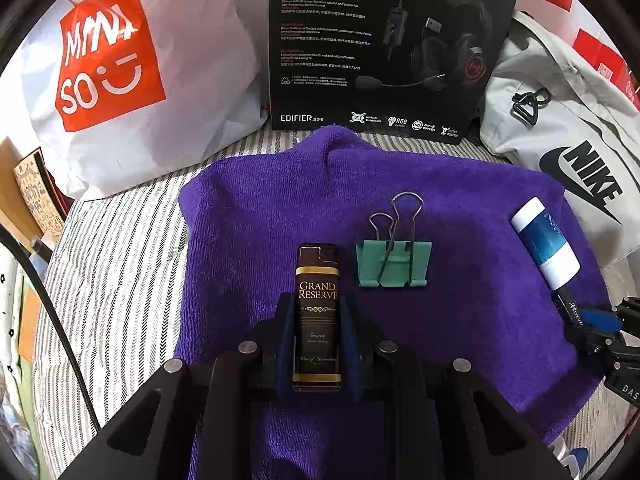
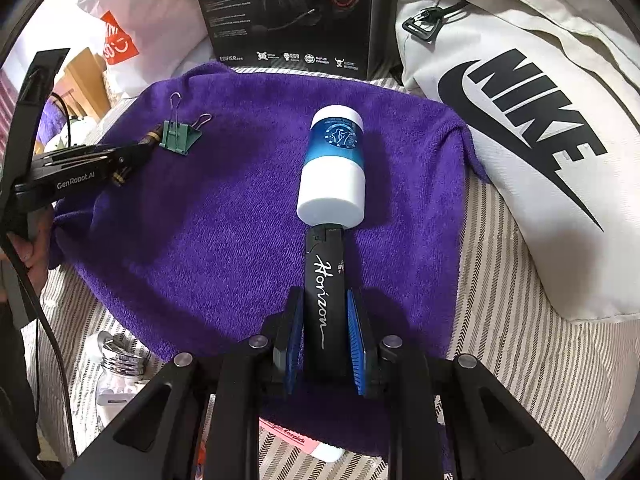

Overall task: Organize rigid objects
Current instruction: 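Place the brown box and black stick on the purple towel, open both tools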

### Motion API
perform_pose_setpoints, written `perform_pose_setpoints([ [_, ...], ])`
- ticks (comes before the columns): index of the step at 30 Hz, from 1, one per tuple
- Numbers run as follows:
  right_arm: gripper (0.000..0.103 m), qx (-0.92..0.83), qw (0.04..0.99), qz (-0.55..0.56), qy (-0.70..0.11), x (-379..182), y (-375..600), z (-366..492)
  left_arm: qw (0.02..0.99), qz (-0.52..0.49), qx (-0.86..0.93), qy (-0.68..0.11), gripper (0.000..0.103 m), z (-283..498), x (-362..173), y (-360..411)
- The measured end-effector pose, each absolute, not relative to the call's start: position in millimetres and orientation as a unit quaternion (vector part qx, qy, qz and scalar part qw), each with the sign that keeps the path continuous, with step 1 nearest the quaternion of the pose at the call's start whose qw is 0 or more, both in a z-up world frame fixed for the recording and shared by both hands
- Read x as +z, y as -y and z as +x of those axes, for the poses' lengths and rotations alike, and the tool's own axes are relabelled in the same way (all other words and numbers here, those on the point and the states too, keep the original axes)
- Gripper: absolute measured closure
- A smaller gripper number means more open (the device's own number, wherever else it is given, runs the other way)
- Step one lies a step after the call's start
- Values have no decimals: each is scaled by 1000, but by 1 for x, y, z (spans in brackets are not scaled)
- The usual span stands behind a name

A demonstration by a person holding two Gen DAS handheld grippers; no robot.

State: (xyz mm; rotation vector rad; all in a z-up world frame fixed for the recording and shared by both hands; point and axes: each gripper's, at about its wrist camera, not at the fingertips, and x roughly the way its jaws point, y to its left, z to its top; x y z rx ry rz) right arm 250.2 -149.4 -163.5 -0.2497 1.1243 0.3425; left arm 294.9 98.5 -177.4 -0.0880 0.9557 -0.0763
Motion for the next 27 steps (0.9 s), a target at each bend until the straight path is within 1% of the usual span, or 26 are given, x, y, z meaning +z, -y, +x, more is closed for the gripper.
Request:
perform_pose_setpoints([
  [3,79,163,824,-127,-527,-164,146,249,887,-35,-35,-458,80,294,-178,-96],
  [5,70,171,821,-118,-531,-163,145,248,887,-35,-35,-459,79,293,-178,-95],
  [6,59,176,819,-113,-534,-163,145,248,886,-39,-37,-460,77,291,-178,-96],
  [7,54,176,819,-111,-534,-162,144,246,885,-43,-41,-461,72,289,-178,-96],
  [8,54,173,821,-113,-533,-160,144,244,885,-47,-46,-462,66,287,-178,-96],
  [10,54,164,824,-116,-529,-156,144,241,882,-47,-51,-466,56,283,-178,-93],
  [11,54,160,828,-112,-526,-151,146,238,881,-45,-49,-469,55,281,-178,-92],
  [17,53,145,847,-80,-505,-120,163,210,878,-63,-39,-473,55,257,-167,-95],
  [20,50,139,855,-59,-496,-108,172,190,884,-62,-42,-461,55,233,-153,-94],
  [21,48,137,856,-52,-496,-105,175,183,887,-62,-46,-455,55,223,-147,-92],
  [27,48,129,855,-25,-502,-106,190,135,890,-46,-97,-444,55,161,-137,-68],
])
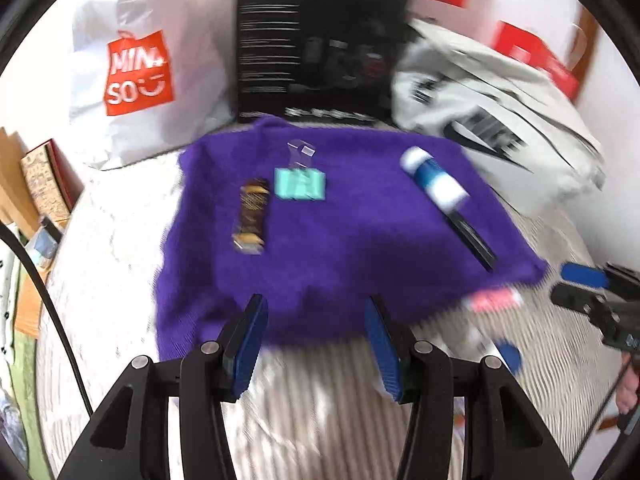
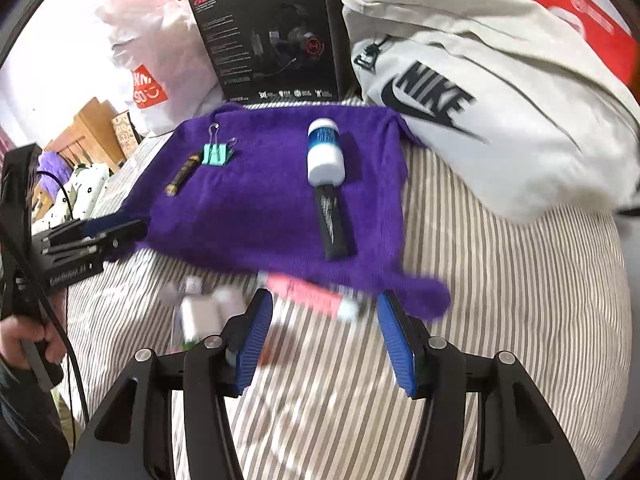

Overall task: Organize rigid objects
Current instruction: 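Place the brown box and black stick on the purple towel, open both tools, then grasp the white-capped small jar with the left tool while the right tool grasps the pink jar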

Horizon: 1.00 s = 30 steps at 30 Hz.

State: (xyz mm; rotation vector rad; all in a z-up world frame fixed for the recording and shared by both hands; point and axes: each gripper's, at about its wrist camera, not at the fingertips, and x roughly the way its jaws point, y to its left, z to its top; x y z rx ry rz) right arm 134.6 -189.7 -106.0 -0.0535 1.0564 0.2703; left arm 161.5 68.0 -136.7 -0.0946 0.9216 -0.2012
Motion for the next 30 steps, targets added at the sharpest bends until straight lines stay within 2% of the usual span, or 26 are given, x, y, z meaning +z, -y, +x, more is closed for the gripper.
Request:
perform_pose_setpoints([
  [6,48,117,846,-2,-520,-121,202,90,880,-12,-130,-458,55,127,-161,-42],
  [21,48,95,834,-13,-543,-132,211,37,874,49,-155,-457,57,132,-186,-19],
  [24,48,96,835,-13,-542,-130,209,39,877,55,-167,-448,69,132,-185,-15],
  [25,48,99,836,-13,-539,-130,207,41,876,56,-171,-447,77,132,-185,-15],
  [30,48,123,844,-30,-521,-132,185,62,876,50,-169,-449,78,130,-184,-15],
])
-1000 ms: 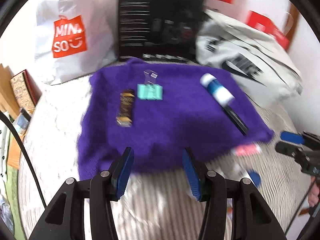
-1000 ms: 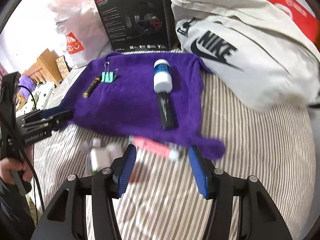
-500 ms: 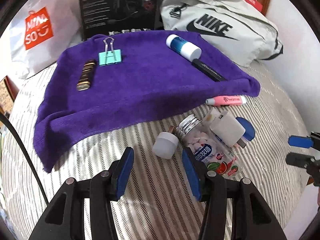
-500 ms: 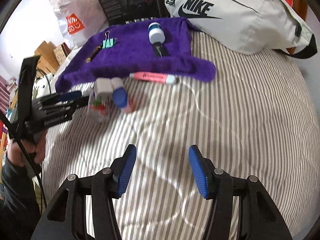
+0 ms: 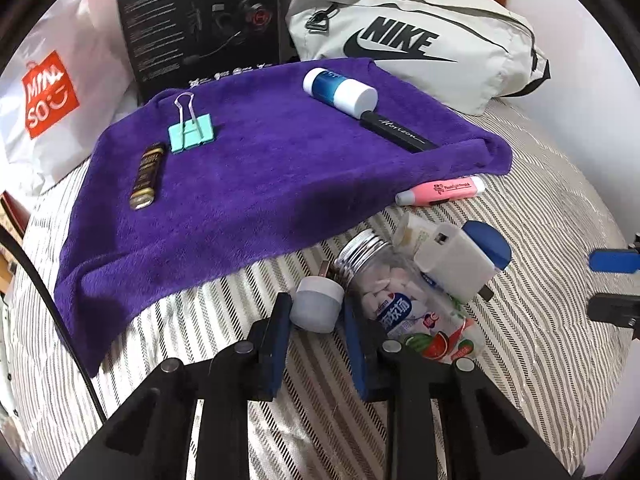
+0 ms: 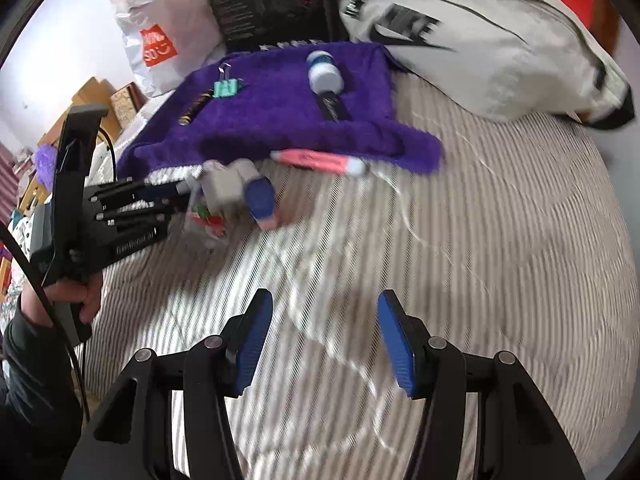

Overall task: Organize rigid objects
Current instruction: 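Grasp the white-capped small jar with the left tool while the right tool grasps the pink jar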

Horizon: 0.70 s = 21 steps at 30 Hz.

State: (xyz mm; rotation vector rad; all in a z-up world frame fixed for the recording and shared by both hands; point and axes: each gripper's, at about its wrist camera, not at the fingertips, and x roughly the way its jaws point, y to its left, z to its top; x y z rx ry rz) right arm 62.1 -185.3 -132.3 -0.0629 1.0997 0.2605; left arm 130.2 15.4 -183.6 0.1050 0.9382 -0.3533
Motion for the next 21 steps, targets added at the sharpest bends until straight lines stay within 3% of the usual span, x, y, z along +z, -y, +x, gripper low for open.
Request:
perform_pose_setpoints([
  [21,50,114,852,-78,-505,-174,154,123,873,13,-135,-468,78,107,-186,-55],
])
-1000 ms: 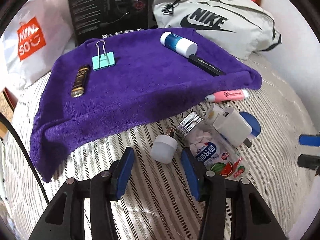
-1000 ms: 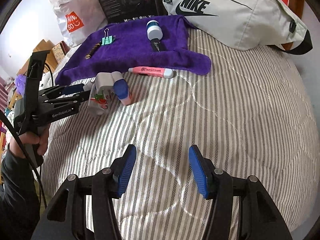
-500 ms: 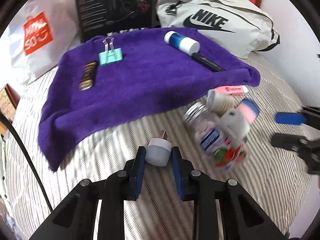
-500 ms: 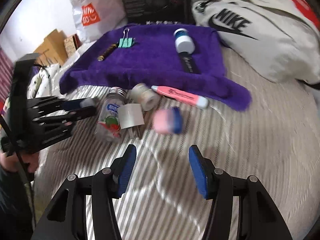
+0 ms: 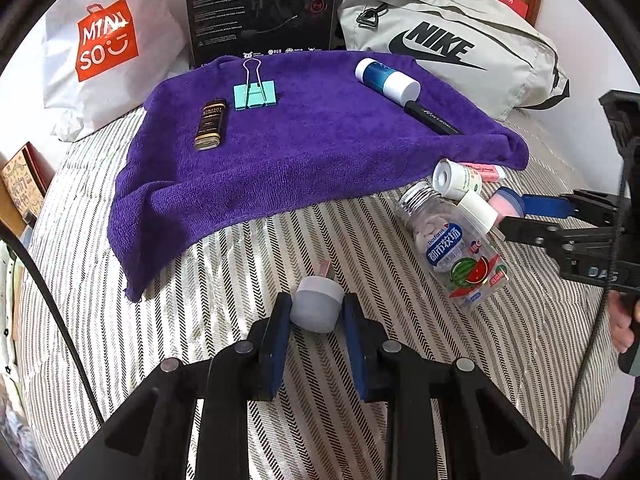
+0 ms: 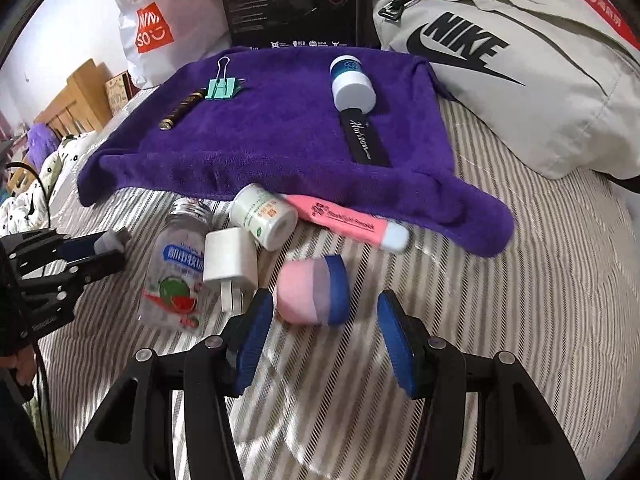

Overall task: Organize rigid objects
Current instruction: 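Grasp the white-capped small jar with the left tool while the right tool grasps the pink jar, then carry the small jar and pink jar onto the purple towel and open both tools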

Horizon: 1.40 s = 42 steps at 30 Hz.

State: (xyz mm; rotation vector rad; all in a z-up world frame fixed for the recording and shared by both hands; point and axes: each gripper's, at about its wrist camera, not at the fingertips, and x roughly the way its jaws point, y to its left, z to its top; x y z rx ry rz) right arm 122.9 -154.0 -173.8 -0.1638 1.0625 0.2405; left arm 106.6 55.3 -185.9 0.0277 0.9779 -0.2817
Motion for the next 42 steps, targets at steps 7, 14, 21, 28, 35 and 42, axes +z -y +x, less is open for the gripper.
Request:
perform_pose_setpoints([
  [7,67,111,855,-104,-495,-174,147,121,873,6,-136,-468,78,106,-186,-57],
  [14,67,104,853,-99,-501,-161,168,101,876,-31,-146,-459,78,101,-178,-71],
  [21,67,109,842,-66,-525,-161,180,96,877,-50,-148,-454,78,104,-168,-81],
  [28,67,126,846,-63,-515,-148,179,97,881,-56,-144,-447,78,104,-157,-85],
  [35,67,144,851,-55,-502,-131,174,111,887,-45,-136,-439,78,112,-144,-87],
  [42,67,153,857,-51,-489,-117,170,129,892,-42,-121,-434,78,128,-133,-94],
])
